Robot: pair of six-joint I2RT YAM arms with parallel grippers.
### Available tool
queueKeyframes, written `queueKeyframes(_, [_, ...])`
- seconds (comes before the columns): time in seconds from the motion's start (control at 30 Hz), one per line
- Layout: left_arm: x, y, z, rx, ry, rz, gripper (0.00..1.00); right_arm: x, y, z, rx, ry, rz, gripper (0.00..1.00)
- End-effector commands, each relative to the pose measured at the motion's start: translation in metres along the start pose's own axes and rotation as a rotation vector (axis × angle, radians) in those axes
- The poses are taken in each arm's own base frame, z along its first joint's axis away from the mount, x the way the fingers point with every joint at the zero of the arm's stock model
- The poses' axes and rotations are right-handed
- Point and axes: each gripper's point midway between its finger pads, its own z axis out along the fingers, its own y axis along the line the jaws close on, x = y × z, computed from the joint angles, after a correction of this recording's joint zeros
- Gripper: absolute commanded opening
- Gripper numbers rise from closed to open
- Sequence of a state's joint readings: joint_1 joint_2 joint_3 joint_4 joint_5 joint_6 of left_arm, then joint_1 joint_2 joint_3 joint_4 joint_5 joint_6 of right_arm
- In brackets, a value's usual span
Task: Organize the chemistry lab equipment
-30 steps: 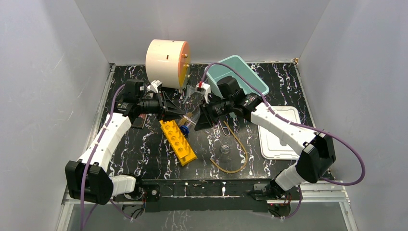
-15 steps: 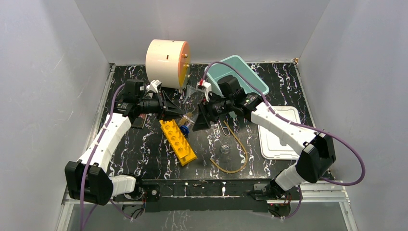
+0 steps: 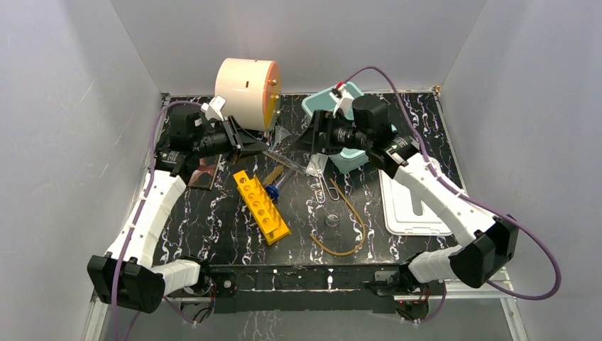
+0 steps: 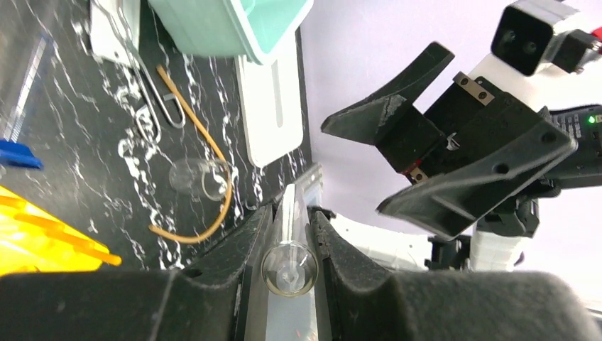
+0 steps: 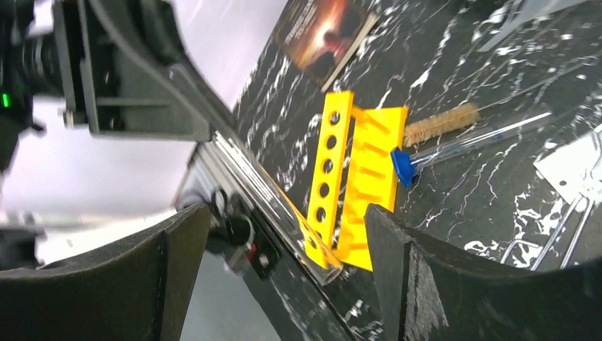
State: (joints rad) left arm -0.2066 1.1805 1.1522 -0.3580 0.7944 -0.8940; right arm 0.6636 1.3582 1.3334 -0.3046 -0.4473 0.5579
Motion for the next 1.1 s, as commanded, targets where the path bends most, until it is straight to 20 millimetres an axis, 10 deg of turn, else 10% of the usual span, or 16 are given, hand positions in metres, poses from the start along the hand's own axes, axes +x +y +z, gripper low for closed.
queueKeyframes(0.0, [-0.031, -0.029, -0.02, -0.014, -0.196, 0.184, 0.08, -0.061, -0.001, -0.03, 0.154, -0.283, 0.31, 0.88])
queueKeyframes(0.17, [-0.066, -0.037, -0.038, -0.073, -0.416, 0.287, 0.09, -0.067, -0.003, -0.037, 0.157, -0.361, 0.623, 0.85])
queueKeyframes(0.37, [-0.098, -0.065, -0.059, -0.011, -0.635, 0.275, 0.09, -0.101, 0.041, -0.031, -0.183, -0.434, 0.722, 0.88])
queueKeyframes(0.6, [-0.103, -0.082, -0.058, 0.114, -0.656, 0.063, 0.09, -0.118, 0.071, -0.017, -0.33, -0.433, 0.733, 0.9])
queueKeyframes(1.07, [-0.098, -0.101, -0.05, 0.29, -0.566, -0.212, 0.09, -0.143, 0.06, -0.001, -0.324, -0.547, 0.756, 0.84])
